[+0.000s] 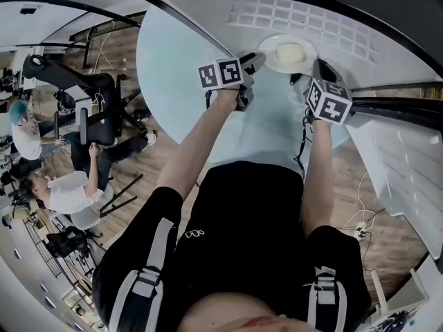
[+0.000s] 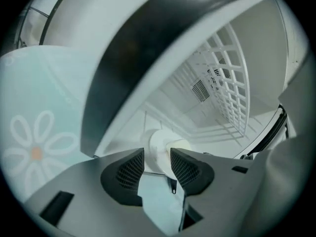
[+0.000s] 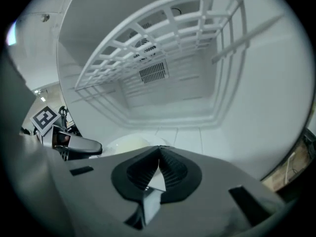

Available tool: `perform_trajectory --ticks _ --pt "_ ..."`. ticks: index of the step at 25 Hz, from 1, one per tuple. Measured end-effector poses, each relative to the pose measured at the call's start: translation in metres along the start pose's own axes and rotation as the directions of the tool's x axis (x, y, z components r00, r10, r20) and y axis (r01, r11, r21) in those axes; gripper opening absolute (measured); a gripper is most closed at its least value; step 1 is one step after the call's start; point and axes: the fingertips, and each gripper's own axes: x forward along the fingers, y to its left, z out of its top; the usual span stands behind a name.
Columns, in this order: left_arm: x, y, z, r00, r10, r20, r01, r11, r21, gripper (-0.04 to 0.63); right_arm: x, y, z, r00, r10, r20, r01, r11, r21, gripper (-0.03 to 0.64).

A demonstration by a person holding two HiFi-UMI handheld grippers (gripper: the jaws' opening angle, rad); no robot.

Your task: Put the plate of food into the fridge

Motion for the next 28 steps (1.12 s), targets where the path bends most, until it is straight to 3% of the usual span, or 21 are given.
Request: perform_trajectory --ticks 2,5,8,12,16,19,22,28 --pt "-0.017 0.003 0.003 1.000 0.000 0.032 0.000 1.000 -0.012 0.174 -0.010 0.011 0.004 0.999 0.029 0.025 -0.028 0.999 -0.027 0.005" --pt "-0.041 -0.020 0.005 0.993 -0.074 0.090 0.075 0.997 -0.009 0.010 -0.030 0.039 0.010 0.984 0.157 0.080 -0.152 0.986 -0.070 0.003" --pt "-0.061 -0.042 -0.005 0.987 -0.109 0.115 0.106 0.994 0.038 0.000 -0.053 0.075 0.012 0.952 0.288 0.109 -0.267 0.948 -0.173 0.003" --pt "-0.090 -0.067 0.008 0.968 -0.139 0.209 0.110 0.984 0.144 0.000 -0.080 0.105 0.022 0.920 0.367 0.136 -0.328 0.912 -0.244 0.003" --pt "-0.115 -0.110 0.036 0.942 -0.195 0.271 0.084 0.924 0.373 0.000 -0.105 0.111 0.031 0.905 0.386 0.178 -0.336 0.907 -0.255 0.003" --pt "-0.128 -0.140 0.038 0.928 -0.217 0.303 0.043 0.870 0.492 0.000 -0.127 0.113 0.050 0.872 0.406 0.273 -0.349 0.907 -0.233 0.003" --pt "-0.138 -0.158 0.030 0.920 -0.219 0.324 0.005 0.835 0.551 0.000 -0.145 0.122 0.075 0.836 0.426 0.345 -0.353 0.900 -0.256 0.003" --pt "-0.138 -0.176 0.013 0.924 -0.187 0.333 -0.064 0.784 0.617 0.000 -0.161 0.136 0.100 0.800 0.460 0.386 -0.359 0.882 -0.307 0.002"
